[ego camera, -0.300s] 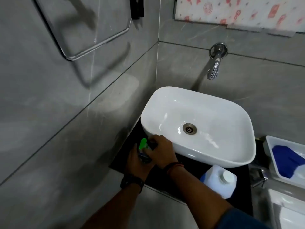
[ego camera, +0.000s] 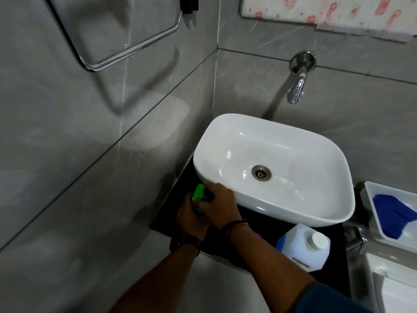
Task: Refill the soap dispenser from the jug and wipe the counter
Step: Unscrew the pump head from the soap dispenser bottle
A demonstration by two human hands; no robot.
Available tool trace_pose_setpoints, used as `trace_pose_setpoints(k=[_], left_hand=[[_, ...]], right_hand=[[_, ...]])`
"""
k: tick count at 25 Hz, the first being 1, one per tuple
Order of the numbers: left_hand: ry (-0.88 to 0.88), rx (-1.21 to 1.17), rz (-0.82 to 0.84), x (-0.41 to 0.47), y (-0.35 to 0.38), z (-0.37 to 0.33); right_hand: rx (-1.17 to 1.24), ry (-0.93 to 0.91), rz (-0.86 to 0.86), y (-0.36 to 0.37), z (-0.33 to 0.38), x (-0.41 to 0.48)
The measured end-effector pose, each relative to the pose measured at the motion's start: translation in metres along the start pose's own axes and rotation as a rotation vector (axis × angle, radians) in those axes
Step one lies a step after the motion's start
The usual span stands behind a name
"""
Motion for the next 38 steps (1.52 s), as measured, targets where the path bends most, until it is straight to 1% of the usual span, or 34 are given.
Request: trace_pose_setpoints(k=[1, 2, 4, 6, 10, 12, 14, 16, 19, 21, 24, 27, 29, 32, 35, 38], left_hand=[[0.015, 0.027, 0.05, 0.0, 0.004, -0.005], [0.024, 0.087, 0.059, 0.001, 0.005, -0.006], [0.038, 0.155, 0.02, 0.004, -0.002, -0.009], [0.037, 0.126, 0.022, 0.003, -0.005, -0.009], [0.058, 0.142, 0.01, 0.003, -0.006, -0.013], [0.065, 0.132, -0.022, 0.003, -0.009, -0.014], [0.087, 0.179, -0.023, 0.002, -0.008, -0.015], [0.091, 0.21, -0.02, 0.002, -0.007, -0.015], [0.081, 0.179, -0.035, 0.001, -0.008, -0.016], [0.084, 0.168, -0.039, 0.0, -0.009, -0.016], [0.083, 0.144, -0.031, -0.001, -0.009, -0.015], [0.085, 0.124, -0.044, -0.002, -0.011, -0.016], [0.092, 0.134, -0.033, -0.003, -0.011, -0.018], [0.066, 0.075, -0.007, -0.004, -0.01, -0.016], [0.066, 0.122, 0.014, -0.004, -0.008, -0.017], [0.03, 0.038, 0.011, -0.004, -0.009, -0.015]], right_hand=[[-0.004, -0.018, 0.018, 0.0, 0.003, 0.0], [0.009, -0.037, 0.052, 0.001, 0.006, 0.001], [0.02, -0.065, 0.127, 0.003, 0.01, 0.001], [0.004, -0.074, 0.161, 0.004, 0.012, 0.001], [0.036, 0.03, 0.078, -0.004, 0.007, 0.002], [0.134, 0.028, 0.054, -0.004, 0.009, -0.001], [0.16, 0.024, 0.051, -0.003, 0.011, -0.005], [0.187, 0.066, 0.021, -0.005, 0.006, -0.006], [0.27, 0.055, 0.023, -0.004, 0.009, -0.005], [0.267, 0.046, 0.01, -0.003, 0.01, -0.007], [0.308, 0.098, -0.033, -0.004, 0.003, -0.008], [0.342, 0.055, -0.022, -0.001, 0.004, -0.007], [0.332, 0.078, -0.019, 0.002, 0.001, -0.006], [0.339, 0.086, 0.032, 0.011, 0.0, -0.006], [0.32, 0.096, 0.005, 0.007, -0.004, -0.005], [0.364, 0.104, 0.026, 0.006, -0.005, -0.005]])
Point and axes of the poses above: each hand's wrist, its own x-axis towards the middle knuckle, its own y-axis out of the palm, z = x × y, the point moved 10 cm from there along x, towards the middle knuckle, and after that the axes turned 4 degrees about x, right-handed, at the moved point
